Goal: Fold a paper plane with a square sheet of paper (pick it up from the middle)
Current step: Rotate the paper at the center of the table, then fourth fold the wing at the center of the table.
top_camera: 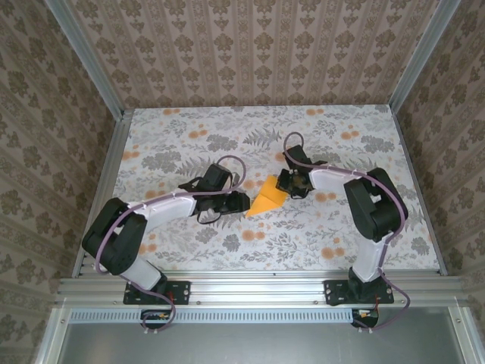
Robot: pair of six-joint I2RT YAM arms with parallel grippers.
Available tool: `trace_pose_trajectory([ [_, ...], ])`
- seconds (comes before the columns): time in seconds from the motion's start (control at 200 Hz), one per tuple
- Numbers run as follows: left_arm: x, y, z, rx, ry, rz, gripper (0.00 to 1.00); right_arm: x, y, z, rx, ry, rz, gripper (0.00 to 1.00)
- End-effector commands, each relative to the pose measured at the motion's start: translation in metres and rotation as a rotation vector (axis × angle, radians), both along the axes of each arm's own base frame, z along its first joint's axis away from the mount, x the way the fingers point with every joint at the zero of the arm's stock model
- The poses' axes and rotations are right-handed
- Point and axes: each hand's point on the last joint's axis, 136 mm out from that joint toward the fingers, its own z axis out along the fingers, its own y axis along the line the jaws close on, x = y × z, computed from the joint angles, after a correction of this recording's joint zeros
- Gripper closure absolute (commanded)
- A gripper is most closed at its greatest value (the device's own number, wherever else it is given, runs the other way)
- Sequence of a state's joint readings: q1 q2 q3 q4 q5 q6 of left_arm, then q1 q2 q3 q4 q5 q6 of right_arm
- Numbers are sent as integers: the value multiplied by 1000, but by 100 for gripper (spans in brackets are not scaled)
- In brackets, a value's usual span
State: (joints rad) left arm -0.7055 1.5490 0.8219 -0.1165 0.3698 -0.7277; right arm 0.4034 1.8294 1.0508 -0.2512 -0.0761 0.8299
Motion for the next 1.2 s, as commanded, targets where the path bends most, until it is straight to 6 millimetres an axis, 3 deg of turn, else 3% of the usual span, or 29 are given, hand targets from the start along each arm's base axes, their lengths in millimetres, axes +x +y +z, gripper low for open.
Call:
trace_pose_trajectory([
  [0.0, 6, -20, 16, -83, -56, -41, 60, -18, -23, 6, -42, 18, -113, 71],
  [0.075, 10, -30, 20, -99, -82, -70, 62, -13, -20, 27, 12, -52, -118, 65],
  [0.16, 10, -42, 20, -98, -97, -113, 64, -9, -21, 54, 76, -139, -126, 50],
  [0.24, 11, -50, 16, -76, -104, -144, 67, -13, -25, 68, 111, -182, -117, 40],
  [0.57, 34, -66, -3, -18, -105, -139, 73, -43, -41, 72, 158, -268, -62, 7],
  [0.735, 43, -66, -12, 28, -68, -124, 77, -48, -32, 70, 232, -287, -42, 6],
  [1.025, 40, -64, -35, 91, 4, -129, 84, -52, -17, 61, 337, -260, -30, 7],
  [1.14, 40, -63, -39, 105, 15, -128, 86, -52, -7, 58, 417, -224, -45, 13],
  [1.195, 40, -62, -42, 118, 21, -125, 88, -54, 0, 46, 448, -171, -44, 16],
])
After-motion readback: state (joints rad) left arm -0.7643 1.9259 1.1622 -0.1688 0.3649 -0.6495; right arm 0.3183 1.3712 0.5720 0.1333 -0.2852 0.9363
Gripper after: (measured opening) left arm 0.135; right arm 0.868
